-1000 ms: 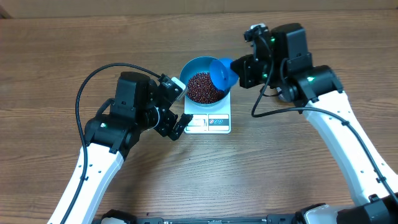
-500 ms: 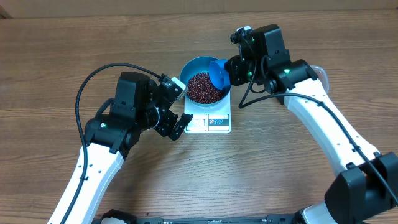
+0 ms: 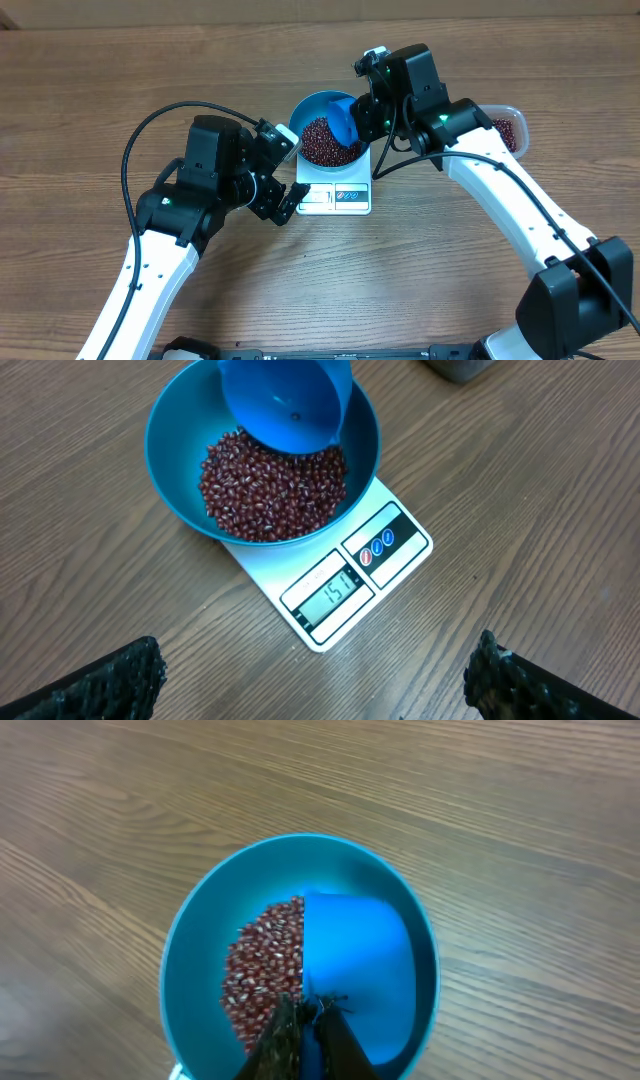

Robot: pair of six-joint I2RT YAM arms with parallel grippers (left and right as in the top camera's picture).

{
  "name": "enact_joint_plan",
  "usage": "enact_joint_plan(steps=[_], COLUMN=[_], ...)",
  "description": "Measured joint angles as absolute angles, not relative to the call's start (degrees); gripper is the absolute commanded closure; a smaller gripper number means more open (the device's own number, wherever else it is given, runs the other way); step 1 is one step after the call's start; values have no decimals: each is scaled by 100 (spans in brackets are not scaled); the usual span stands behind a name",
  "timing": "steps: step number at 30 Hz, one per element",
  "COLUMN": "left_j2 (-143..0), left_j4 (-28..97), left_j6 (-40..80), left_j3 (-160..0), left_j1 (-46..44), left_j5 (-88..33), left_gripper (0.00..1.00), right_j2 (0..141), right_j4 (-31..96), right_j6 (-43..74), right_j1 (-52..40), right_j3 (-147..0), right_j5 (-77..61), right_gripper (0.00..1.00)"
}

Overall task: Scoop item into bowl and weigh 150g on scale
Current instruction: 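Move the scoop back over the teal bowl with the right gripper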

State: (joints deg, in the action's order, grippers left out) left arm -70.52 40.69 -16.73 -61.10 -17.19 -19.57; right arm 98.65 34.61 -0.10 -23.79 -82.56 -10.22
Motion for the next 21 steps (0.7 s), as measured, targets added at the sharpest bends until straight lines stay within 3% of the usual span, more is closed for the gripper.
enact_joint_plan(steps=[21], left_j2=[-7052], left_j4=[4069], left_j6=[-1673], left_j3=[-6110], left_j1=[-1719], left_j5=[-1957], left_gripper=[1], right_j2=[10143], right_j4=[3492], right_j6=[-1072], right_j1=[-2698], right_j3=[-8256], right_j5=[-939], right_gripper=[96])
